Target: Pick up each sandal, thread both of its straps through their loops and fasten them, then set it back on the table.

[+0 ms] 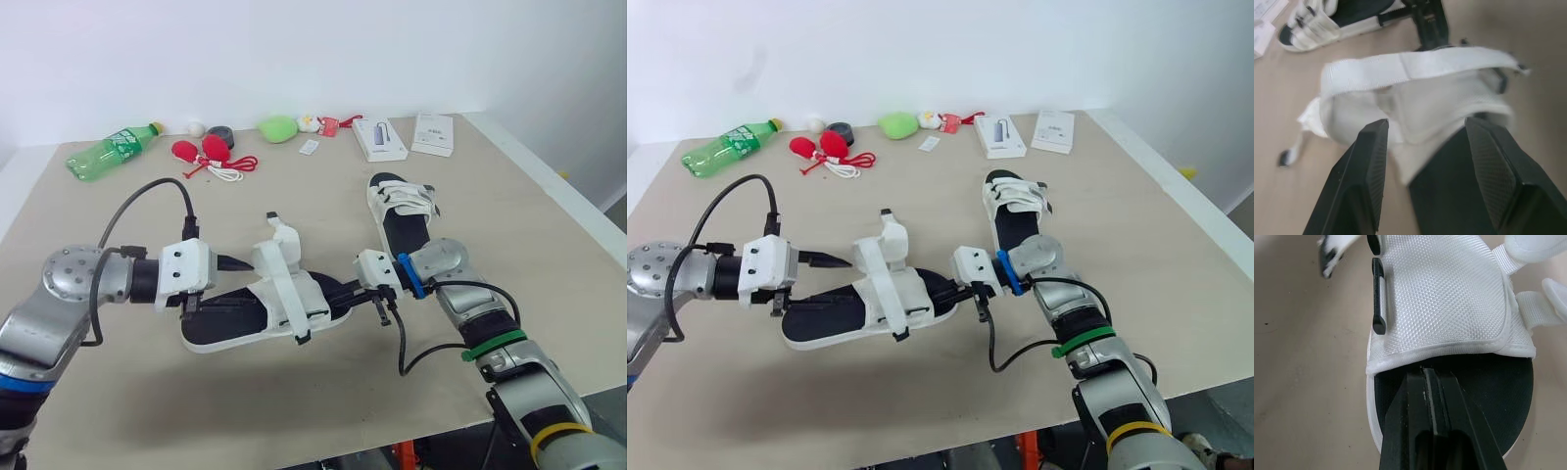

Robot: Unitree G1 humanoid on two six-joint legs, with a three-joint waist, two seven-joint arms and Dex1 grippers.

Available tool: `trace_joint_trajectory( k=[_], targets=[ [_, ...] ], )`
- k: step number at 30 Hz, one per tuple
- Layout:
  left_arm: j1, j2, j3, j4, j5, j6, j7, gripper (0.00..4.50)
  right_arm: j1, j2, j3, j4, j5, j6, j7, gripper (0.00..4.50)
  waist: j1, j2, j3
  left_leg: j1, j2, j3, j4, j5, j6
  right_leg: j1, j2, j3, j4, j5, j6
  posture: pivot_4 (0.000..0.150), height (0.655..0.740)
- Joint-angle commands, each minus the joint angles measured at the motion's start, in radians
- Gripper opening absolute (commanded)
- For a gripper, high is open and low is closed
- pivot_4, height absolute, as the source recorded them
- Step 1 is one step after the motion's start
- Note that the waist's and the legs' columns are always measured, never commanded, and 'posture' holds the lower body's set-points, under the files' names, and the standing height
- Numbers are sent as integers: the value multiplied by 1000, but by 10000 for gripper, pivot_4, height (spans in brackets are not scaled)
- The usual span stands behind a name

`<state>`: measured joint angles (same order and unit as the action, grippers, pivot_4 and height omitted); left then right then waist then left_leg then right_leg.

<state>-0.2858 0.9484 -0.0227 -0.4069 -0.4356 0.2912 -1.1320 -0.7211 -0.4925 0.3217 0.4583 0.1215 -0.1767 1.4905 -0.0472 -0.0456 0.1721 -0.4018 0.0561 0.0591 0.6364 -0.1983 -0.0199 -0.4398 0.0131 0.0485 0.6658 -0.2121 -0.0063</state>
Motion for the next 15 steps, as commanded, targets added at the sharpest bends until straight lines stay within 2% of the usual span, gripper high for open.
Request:
trace_joint_trajectory(
  k=[1, 4, 8, 12, 15],
  targets=[
    [25, 22, 92, -92, -201, 247, 52, 25507, -15, 5, 6, 24, -15, -4, 8, 0, -1, 0, 0, 0, 0, 0, 0, 0, 0, 0, 0, 0, 0, 0, 0, 1500, 7400],
    [49, 24, 163, -127, -469, 531, 154, 25507, -21, 13, 7, 35, -17, -5, 9, 0, -1, 0, 0, 1, 2, 0, 0, 0, 0, 0, 1, 0, 0, 0, 0, 1500, 7400],
    [86, 0, 213, -160, -720, 727, 308, 25507, -23, 19, 9, 38, -19, -4, 10, 0, -3, 0, 0, 1, 2, -1, 0, 0, 0, 0, 2, 0, 0, 0, 0, 1500, 7400],
    [85, -128, 198, -160, -841, 770, 563, 25507, -20, 19, 9, 36, -20, -5, 12, 0, -2, 0, 0, 2, 2, -2, 0, 0, 0, 1, 2, -1, 0, 2, 3, 1500, 7400],
    [72, -179, 186, -153, -876, 791, 674, 25507, -22, 20, 9, 38, -22, -5, 13, 0, -2, 0, 0, 2, 2, -4, 0, 0, -1, 2, 2, -1, 0, 3, 4, 1500, 7400]
  ],
)
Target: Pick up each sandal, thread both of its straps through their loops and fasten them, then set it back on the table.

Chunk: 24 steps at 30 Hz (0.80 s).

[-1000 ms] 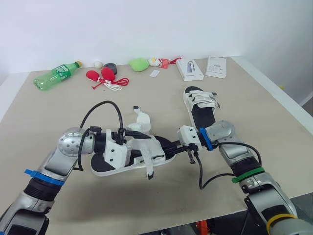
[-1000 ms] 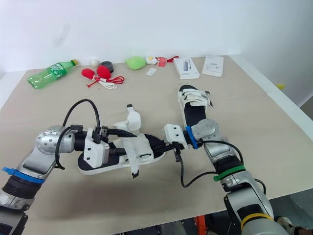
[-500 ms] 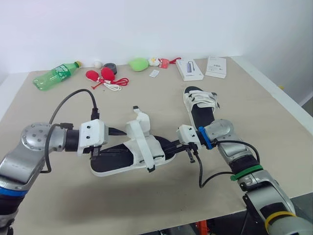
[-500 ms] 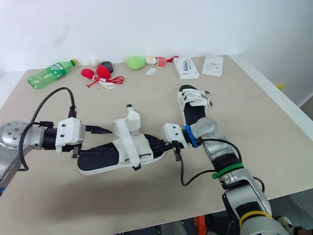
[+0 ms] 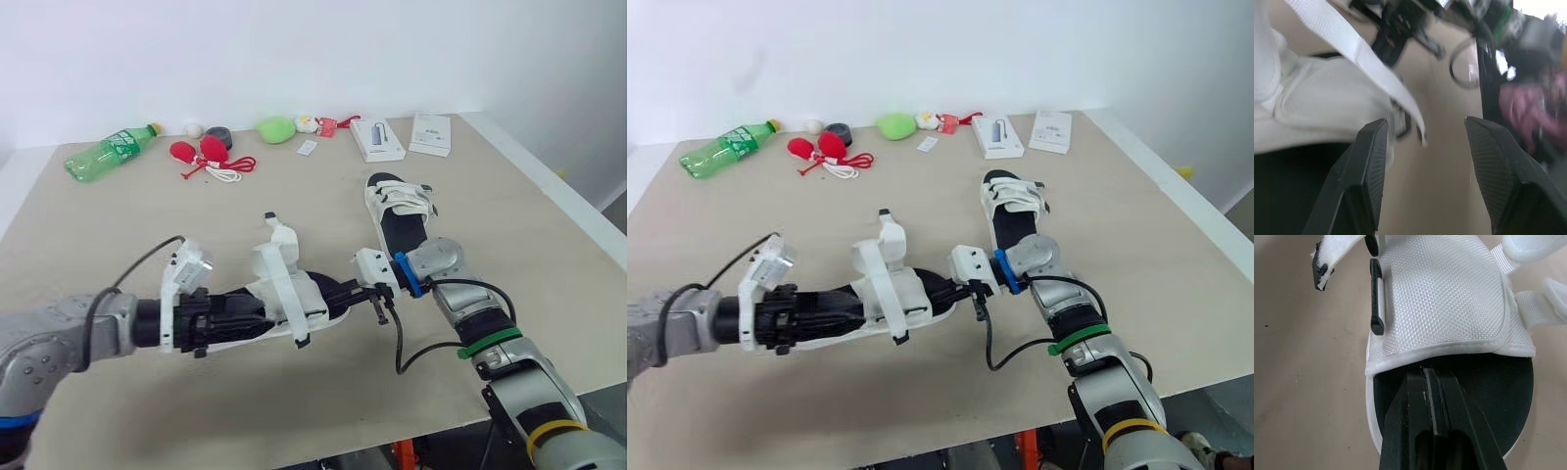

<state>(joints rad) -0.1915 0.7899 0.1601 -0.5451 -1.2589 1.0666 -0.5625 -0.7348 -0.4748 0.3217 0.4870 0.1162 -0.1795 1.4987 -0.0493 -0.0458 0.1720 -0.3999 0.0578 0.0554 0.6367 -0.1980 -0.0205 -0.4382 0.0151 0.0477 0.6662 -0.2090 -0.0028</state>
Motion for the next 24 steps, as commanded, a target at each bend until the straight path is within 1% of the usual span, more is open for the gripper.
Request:
trace_joint_trajectory(
  k=[1, 3, 7, 12, 15, 22, 24],
  targets=[
    [-32, -41, -3, -6, -64, 17, 144, 25507, -10, 3, 9, 9, -18, -1, 4, 0, 0, 0, 0, 0, 0, 0, 0, 0, 0, 0, 0, 0, 0, 0, 0, 1500, 7400],
    [-48, -62, -14, 5, -78, 24, 193, 25507, -12, 4, 9, 10, -19, -1, 3, 0, 1, 0, 0, 0, 0, 0, 0, 0, 0, 1, 0, -1, 0, 0, 0, 1500, 7400],
    [-69, -76, -36, 17, -94, 42, 224, 25507, -14, 6, 9, 11, -22, 0, 1, 0, 0, 0, 0, 1, -1, 0, 0, 0, -1, 1, 1, 0, 0, 0, -1, 1500, 7400],
    [-85, -79, -67, 26, -139, 63, 203, 25507, -11, 3, 9, 7, -24, -2, 0, 0, 0, 0, 0, 1, -1, -1, 0, 0, -1, 1, 1, 0, 0, 0, -1, 1500, 7400],
    [-90, -91, -89, 25, -124, 52, 207, 25507, -7, 1, 9, -1, -23, 1, -2, 0, 0, 0, 0, 1, -1, -1, 0, 0, -1, 1, 1, 0, 0, -1, -3, 1500, 7400],
    [-123, -131, -149, 78, -62, 46, 175, 25507, -6, 1, 8, -5, -24, 4, -9, 0, 1, 0, 0, 1, -2, -1, 0, 0, -1, 1, 1, 0, 0, -1, -3, 1500, 7400],
    [-129, -143, -157, 106, -46, 49, 175, 20029, -3, 1, 8, -9, -24, 5, -10, 0, 0, 0, 0, 1, -3, -2, 0, 0, -1, 1, 1, 0, 0, -1, -3, 1500, 7400]
  ],
)
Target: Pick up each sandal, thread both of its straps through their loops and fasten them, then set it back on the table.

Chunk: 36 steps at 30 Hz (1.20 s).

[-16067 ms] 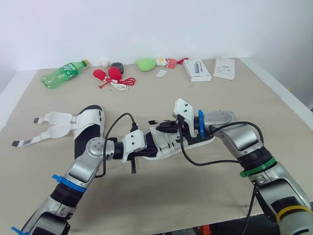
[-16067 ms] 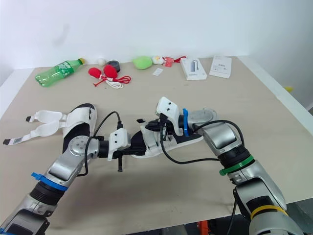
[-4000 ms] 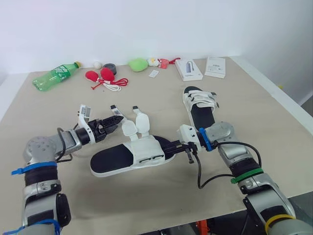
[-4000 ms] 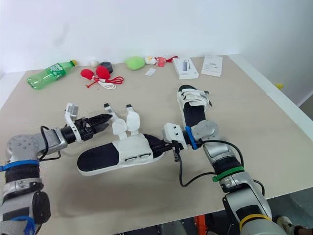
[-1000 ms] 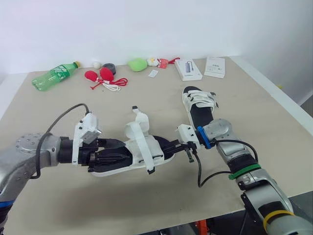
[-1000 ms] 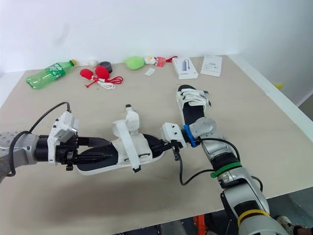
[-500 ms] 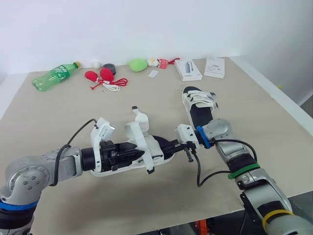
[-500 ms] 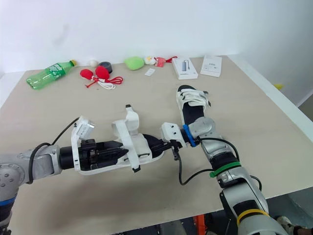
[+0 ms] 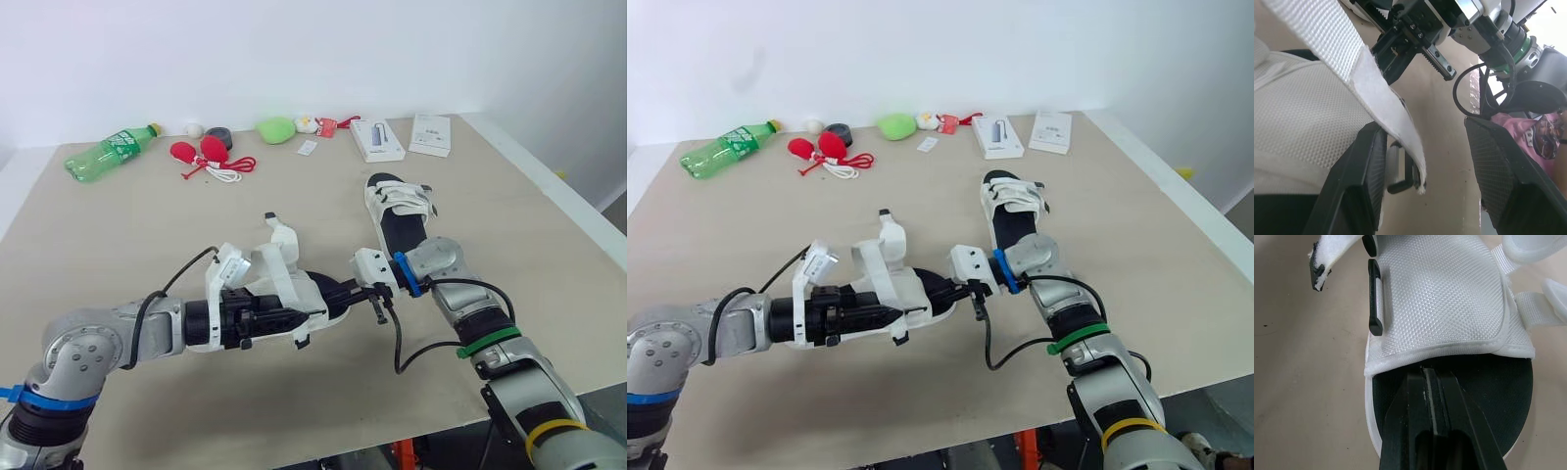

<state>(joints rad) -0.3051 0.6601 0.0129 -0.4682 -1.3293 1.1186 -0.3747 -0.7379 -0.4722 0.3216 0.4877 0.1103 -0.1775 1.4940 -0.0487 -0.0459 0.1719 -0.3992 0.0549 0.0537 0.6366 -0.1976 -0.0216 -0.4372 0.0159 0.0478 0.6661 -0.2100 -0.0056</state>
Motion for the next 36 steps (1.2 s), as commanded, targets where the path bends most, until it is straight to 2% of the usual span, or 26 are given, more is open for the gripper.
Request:
trace_joint_trajectory(
  k=[1, 4, 5, 10, 14, 17, 23, 28, 36],
  targets=[
    [-19, -21, -11, 42, 30, -4, -16, 17160, 1, -2, 8, -11, -18, 4, -6, 0, -1, 0, 0, 0, 0, 0, 0, 0, 0, 0, 0, 0, 0, 0, 0, 1500, 7400],
    [-26, -38, -2, 69, 16, 2, -20, 2018, 4, -5, 8, -17, -18, 6, -7, 0, -1, 0, 0, 0, 0, 0, 0, 0, 0, 0, 0, 1, 0, 1, 1, 1500, 7400],
    [-28, -44, 8, 79, -2, 4, -16, 272, 5, -7, 7, -18, -17, 6, -6, 0, 0, 0, 0, 0, 0, 0, 0, 0, 0, 0, 0, 1, 0, 1, 2, 1500, 7400],
    [-60, -35, 70, 154, -119, 40, -14, 272, 9, -13, 6, -23, -16, 7, -4, 0, 0, 0, 0, 0, -1, 0, 0, 0, 0, 0, 0, 1, 0, 1, 2, 1500, 7400],
    [-112, 14, 123, 271, -282, 102, -27, 272, 10, -15, 7, -23, -17, 5, -3, 0, 0, 0, 0, 0, -1, -1, 0, 0, 0, 0, 0, 0, 0, 1, 2, 1500, 7400],
    [-146, 52, 140, 352, -352, 139, -33, 272, 12, -16, 7, -25, -18, 4, -3, 0, 0, 0, 0, 0, -1, -1, 0, 0, 0, 0, 0, 0, 0, 1, 2, 1500, 7400],
    [-176, 120, 113, 400, -311, 225, -126, 272, 12, -19, 7, -27, -18, 3, -2, 0, -1, 0, 0, -1, -2, -1, 0, 0, 0, -1, -1, 0, 0, 1, 2, 1500, 7400],
    [-179, 96, 90, 374, -263, 227, -149, 272, 17, -22, 7, -35, -17, 6, -4, 0, 0, 0, 0, -1, -2, -1, 0, 0, 0, -1, -2, 0, 0, 0, 0, 1500, 7400],
    [-247, 47, 98, 452, -141, 193, -182, 272, 27, -31, 4, -51, -16, 15, -8, 0, 1, 0, 0, -1, -3, -2, 0, 0, 0, -1, -2, -1, 0, 1, 2, 1500, 7400]
  ],
)
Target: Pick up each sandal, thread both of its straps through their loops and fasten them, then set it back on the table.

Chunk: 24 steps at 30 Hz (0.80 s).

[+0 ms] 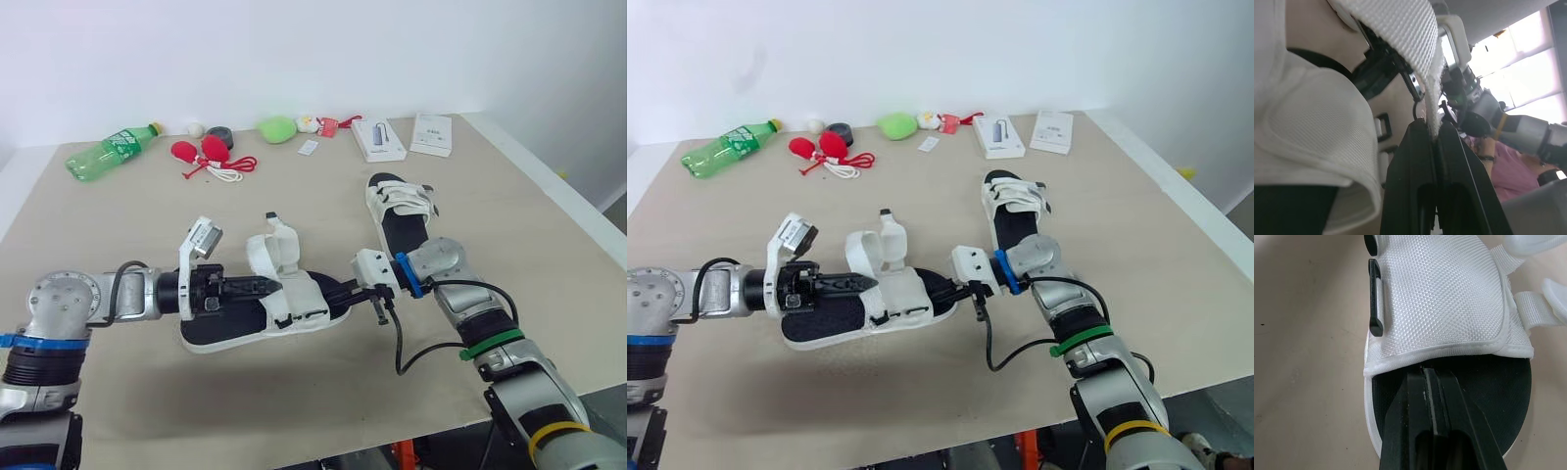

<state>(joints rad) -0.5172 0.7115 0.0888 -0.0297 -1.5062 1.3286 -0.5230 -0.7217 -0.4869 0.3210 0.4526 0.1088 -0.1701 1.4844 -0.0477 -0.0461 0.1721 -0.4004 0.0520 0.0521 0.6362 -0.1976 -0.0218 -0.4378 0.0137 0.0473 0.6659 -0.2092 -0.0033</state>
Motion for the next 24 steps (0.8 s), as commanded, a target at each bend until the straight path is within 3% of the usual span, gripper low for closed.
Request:
trace_joint_trajectory(
  k=[1, 24],
  targets=[
    [-41, -8, 24, 18, 46, -14, -44, 272, 12, -17, 4, -17, -14, 8, 1, 0, 0, 0, 0, 0, 0, 0, 0, 0, 0, 0, 0, 0, 0, 0, 0, 1500, 7400],
    [-7, -66, 2, -52, 157, 44, -125, 272, 18, -20, 8, -23, -19, 10, -4, 0, 0, 0, 0, -1, -1, 0, 0, 0, 0, 0, -1, 0, 0, 0, 1, 1500, 7400]
  ],
)
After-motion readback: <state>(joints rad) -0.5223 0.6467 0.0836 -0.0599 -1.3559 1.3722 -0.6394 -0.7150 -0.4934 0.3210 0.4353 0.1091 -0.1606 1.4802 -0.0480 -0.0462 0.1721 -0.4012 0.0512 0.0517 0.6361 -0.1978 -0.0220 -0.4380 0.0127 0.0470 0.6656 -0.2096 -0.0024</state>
